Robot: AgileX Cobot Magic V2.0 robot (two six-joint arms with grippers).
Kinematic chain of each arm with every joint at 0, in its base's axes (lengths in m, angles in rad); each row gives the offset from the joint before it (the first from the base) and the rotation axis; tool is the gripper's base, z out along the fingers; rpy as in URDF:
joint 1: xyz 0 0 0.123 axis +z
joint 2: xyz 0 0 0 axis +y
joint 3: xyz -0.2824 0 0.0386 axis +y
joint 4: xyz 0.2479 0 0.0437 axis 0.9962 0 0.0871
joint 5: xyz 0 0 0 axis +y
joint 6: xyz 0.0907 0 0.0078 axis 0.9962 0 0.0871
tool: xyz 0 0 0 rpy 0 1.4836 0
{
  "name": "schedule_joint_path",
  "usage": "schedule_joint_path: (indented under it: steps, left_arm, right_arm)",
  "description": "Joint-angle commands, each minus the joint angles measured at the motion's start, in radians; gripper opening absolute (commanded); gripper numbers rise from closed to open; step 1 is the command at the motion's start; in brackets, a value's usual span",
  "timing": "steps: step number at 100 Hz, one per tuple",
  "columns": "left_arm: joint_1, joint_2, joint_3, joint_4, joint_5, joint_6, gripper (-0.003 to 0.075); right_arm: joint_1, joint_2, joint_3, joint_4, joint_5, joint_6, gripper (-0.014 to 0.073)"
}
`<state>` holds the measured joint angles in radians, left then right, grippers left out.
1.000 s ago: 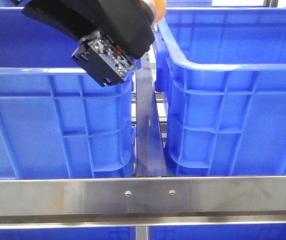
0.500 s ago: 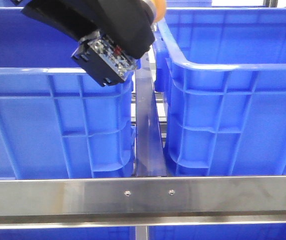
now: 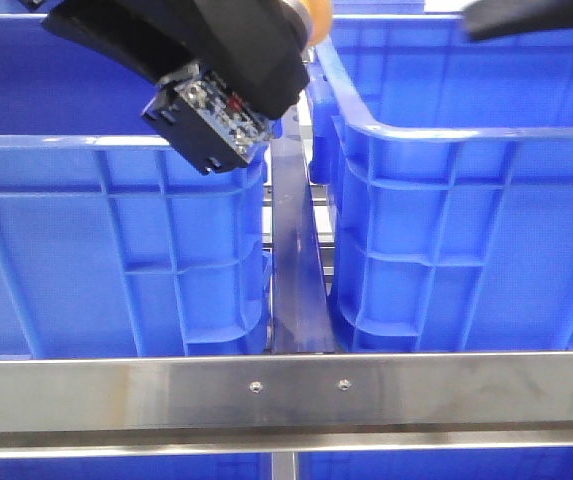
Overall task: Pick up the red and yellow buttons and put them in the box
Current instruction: 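Grasp the yellow button with the right gripper and open the left gripper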
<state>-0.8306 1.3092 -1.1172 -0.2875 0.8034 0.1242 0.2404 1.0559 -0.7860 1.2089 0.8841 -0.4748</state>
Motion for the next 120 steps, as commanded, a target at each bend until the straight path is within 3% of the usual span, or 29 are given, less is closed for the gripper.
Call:
schedule_joint_path:
  steps: [1,48,55,72,79,89,106,111,120]
  left_arm:
    - [-0.006,-0.026,-0.029,-0.03,-0.043,-0.001,0.0062]
    - [-0.006,-0.026,-0.029,-0.03,-0.043,-0.001,0.0062]
    - [-0.006,-0.026,-0.029,-0.03,-0.043,-0.001,0.0062]
    - [-0.006,-0.026,-0.029,-0.03,-0.043,-0.001,0.0063]
    - [-0.006,-0.026,-0.029,-0.03,-0.041,-0.001,0.0075]
    - [-0.006,-0.026,-0.029,-0.03,-0.041,-0.001,0.018]
    - [-0.006,-0.026,-0.029,-0.03,-0.041,-0.001,0.0557]
    - [-0.006,-0.026,-0.031,-0.03,-0.034,-0.001,0.0605]
    - [-0.006,-0.026,-0.031,-0.032,-0.03,-0.001,0.0609]
  right_arm:
    - [0.045,0.031,-0.065,0.064,-0.031,-0.024,0.0566]
    - [0.202,0.177,-0.158,0.073,-0.078,-0.026,0.0554]
    - [0.203,0.181,-0.158,0.073,-0.087,-0.026,0.0505]
    - [0.203,0.185,-0.158,0.073,-0.089,-0.026,0.0263]
    - [0.203,0.185,-0.158,0.073,-0.089,-0.026,0.0241]
    - [0.203,0.185,-0.158,0.073,-0.09,-0.026,0.0241]
    - [0.203,0.185,-0.158,0.073,-0.09,-0.026,0.0241]
    - [0.202,0.185,-0.159,0.073,-0.09,-0.026,0.0241]
    - [0.193,0.185,-0.18,0.071,-0.106,-0.037,0.0241]
